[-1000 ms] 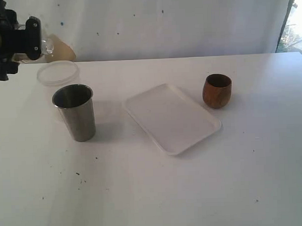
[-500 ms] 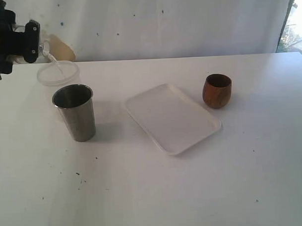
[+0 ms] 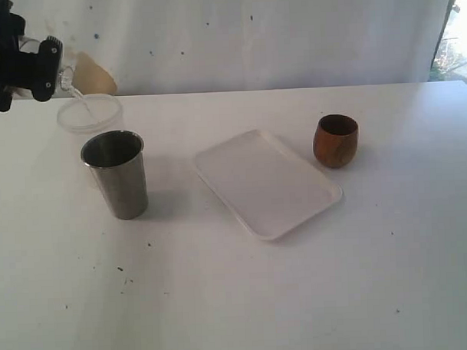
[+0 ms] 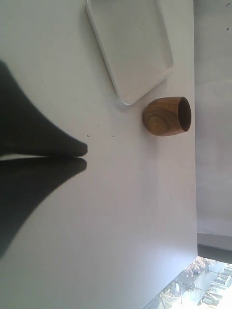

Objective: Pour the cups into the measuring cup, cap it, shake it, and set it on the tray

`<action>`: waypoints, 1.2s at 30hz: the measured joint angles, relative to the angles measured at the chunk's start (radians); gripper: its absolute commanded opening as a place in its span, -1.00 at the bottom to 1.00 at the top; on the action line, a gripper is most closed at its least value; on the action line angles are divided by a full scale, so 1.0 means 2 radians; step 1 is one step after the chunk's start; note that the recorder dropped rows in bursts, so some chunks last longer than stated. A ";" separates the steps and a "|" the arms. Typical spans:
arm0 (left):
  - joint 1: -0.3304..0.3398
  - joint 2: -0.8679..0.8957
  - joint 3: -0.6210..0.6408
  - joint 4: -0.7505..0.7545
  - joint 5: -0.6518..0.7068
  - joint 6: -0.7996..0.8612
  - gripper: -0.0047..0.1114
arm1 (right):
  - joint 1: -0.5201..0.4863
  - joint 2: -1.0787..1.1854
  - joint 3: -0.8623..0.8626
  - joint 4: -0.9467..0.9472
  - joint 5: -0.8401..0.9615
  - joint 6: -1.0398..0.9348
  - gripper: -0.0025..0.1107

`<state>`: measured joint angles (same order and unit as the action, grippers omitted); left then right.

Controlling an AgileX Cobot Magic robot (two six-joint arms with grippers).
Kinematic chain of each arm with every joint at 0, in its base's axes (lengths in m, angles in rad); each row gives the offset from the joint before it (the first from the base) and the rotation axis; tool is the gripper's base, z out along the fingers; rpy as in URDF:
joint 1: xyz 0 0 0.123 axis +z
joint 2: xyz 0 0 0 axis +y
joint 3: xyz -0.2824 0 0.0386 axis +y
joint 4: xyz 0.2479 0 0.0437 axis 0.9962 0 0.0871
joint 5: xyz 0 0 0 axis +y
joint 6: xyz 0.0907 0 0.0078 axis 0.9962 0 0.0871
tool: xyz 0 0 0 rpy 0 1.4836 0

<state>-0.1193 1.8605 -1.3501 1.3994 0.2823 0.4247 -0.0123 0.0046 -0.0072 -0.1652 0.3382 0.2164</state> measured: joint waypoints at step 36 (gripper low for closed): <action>-0.010 0.000 -0.001 0.102 0.048 0.000 -0.92 | 0.000 0.000 0.000 0.000 0.000 0.001 -0.96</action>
<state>-0.1391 1.8605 -1.3516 1.6033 0.3777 0.4247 -0.0123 0.0046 -0.0072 -0.1652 0.3382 0.2180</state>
